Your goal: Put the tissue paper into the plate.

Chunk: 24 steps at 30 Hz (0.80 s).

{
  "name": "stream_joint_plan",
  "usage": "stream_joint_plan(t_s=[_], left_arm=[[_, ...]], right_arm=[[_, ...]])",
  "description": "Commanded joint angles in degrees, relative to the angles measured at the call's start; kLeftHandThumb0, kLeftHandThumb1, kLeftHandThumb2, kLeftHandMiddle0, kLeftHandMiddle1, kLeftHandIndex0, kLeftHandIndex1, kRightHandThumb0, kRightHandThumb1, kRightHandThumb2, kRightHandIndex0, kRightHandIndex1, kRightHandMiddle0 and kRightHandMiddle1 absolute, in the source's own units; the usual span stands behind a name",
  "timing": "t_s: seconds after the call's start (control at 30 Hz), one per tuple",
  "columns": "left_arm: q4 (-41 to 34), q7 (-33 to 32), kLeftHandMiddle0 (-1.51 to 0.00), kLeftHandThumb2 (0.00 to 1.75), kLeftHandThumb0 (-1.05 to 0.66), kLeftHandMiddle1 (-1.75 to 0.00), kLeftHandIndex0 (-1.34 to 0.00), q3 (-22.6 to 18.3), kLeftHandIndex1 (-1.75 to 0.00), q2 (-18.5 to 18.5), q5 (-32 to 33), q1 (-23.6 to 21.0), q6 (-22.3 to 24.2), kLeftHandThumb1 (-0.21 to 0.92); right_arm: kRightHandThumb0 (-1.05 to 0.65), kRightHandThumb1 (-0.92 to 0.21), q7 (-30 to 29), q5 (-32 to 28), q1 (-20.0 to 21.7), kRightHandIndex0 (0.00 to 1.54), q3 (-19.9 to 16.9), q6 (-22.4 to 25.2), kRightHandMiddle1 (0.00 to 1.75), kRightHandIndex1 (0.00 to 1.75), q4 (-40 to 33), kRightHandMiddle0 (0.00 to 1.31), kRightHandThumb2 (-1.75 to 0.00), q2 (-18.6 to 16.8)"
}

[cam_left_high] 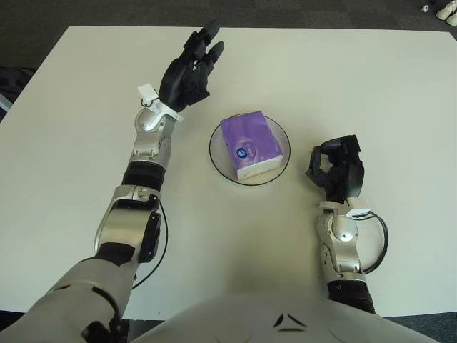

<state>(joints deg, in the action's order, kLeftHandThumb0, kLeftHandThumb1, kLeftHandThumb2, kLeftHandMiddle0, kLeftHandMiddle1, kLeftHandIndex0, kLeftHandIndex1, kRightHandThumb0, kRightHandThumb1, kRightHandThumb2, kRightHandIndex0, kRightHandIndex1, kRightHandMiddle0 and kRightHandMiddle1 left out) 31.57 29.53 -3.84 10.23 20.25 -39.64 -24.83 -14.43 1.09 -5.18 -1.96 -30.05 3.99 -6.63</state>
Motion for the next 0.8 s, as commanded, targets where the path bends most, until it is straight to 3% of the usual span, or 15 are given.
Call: stream_joint_plan(t_s=[0.0, 0.13, 0.3, 0.43, 0.77], left_arm=[[-0.3, -1.3, -0.03, 0.97, -0.73, -0.71, 0.0, -1.5, -1.02, -0.9, -0.5, 3.2, -0.4, 0.92], [0.1, -2.5, -0.04, 0.96, -0.68, -0.8, 0.0, -2.6, -1.21, -1.8, -1.1, 3.9, -1.2, 0.92], [-0.9, -7.0, -0.08, 0.91, -0.63, -0.85, 0.0, -4.2, -1.31, -3.2, -1.7, 5.2, 0.6, 0.92], [-1.6, -9.2, -0.1, 0.89, -0.58, -0.87, -0.01, -5.5, -1.34, -5.2, -0.6, 7.2, 0.9, 0.92], [-3.7, -13.3, -0.11, 1.07, -0.47, -0.9, -0.01, -7.3, -1.35, -9.1, -0.6, 10.7, 0.3, 0.84]], right_arm=[[-0.41, -0.56, -0.1, -1.7, -3.3, 0.63, -0.3, 1.2, 1.75, 1.64, 4.1, 0.42, -1.01, -2.6], [-0.41, -0.57, -0.2, -1.5, -3.4, 0.63, -0.3, 1.4, 1.75, 1.63, 4.0, 0.42, -1.0, -2.5], [-0.41, -0.57, -0.3, -1.3, -3.5, 0.62, -0.3, 1.8, 1.75, 1.63, 3.8, 0.42, -1.0, -2.5], [-0.41, -0.57, -0.4, -1.2, -3.3, 0.62, -0.4, 1.7, 1.75, 1.64, 4.2, 0.42, -1.0, -2.4], [-0.41, -0.56, -0.4, -1.4, -3.0, 0.62, -0.5, 1.7, 1.75, 1.65, 4.6, 0.42, -1.01, -2.5]])
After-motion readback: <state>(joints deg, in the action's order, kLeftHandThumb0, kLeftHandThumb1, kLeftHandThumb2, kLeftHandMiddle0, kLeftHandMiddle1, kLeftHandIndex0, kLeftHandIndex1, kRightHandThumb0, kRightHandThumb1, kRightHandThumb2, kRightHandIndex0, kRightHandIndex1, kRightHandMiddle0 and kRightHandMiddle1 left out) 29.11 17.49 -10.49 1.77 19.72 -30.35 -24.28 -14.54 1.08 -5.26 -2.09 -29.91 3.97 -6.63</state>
